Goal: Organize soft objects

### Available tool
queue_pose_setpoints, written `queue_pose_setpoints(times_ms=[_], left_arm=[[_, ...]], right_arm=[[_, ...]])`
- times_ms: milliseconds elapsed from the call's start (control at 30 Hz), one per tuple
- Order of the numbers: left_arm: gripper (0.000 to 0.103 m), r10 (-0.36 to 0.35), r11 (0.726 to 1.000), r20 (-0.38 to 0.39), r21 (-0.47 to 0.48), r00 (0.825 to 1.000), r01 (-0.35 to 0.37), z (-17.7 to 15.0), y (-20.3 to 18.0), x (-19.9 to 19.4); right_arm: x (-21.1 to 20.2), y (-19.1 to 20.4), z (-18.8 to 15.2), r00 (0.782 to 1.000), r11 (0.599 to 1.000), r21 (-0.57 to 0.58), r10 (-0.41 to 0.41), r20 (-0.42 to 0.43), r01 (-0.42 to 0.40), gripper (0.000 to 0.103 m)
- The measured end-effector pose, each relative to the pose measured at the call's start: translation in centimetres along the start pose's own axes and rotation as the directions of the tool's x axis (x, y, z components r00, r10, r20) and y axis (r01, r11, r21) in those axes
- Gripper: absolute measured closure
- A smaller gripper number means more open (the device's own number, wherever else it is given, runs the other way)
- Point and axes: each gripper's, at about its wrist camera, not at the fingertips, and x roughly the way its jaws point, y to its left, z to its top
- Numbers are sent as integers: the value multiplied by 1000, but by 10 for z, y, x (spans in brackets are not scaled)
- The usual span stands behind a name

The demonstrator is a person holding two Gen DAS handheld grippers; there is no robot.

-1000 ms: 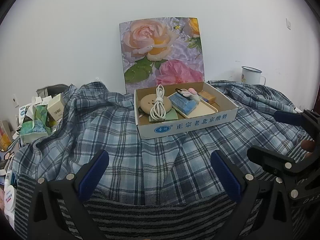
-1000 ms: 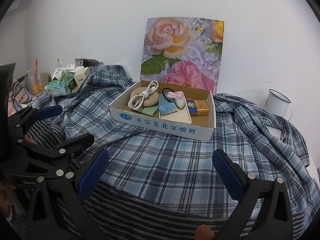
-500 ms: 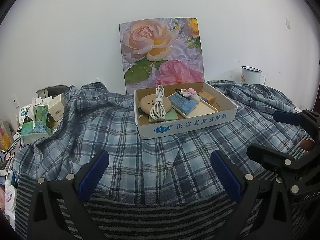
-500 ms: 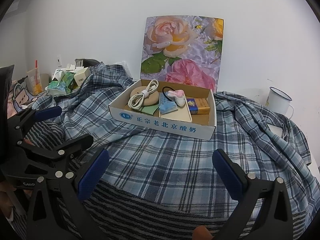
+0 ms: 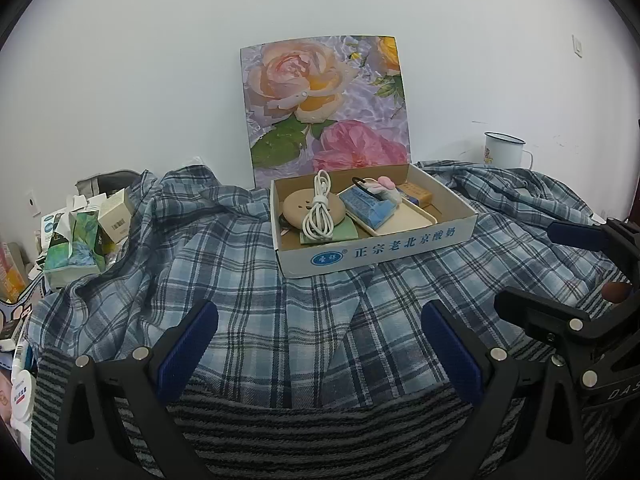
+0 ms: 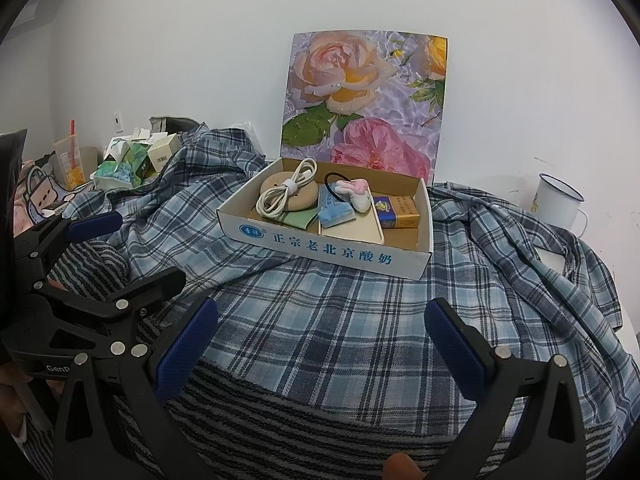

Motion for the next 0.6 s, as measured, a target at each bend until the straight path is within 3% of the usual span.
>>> queue_pose_setpoints(times_ms=[600], left_arm=[[0, 0, 1000, 1, 1, 1000, 0, -1, 2, 1]], right_arm=[[1, 0, 0, 1000, 1000, 0, -1, -1, 1, 0]])
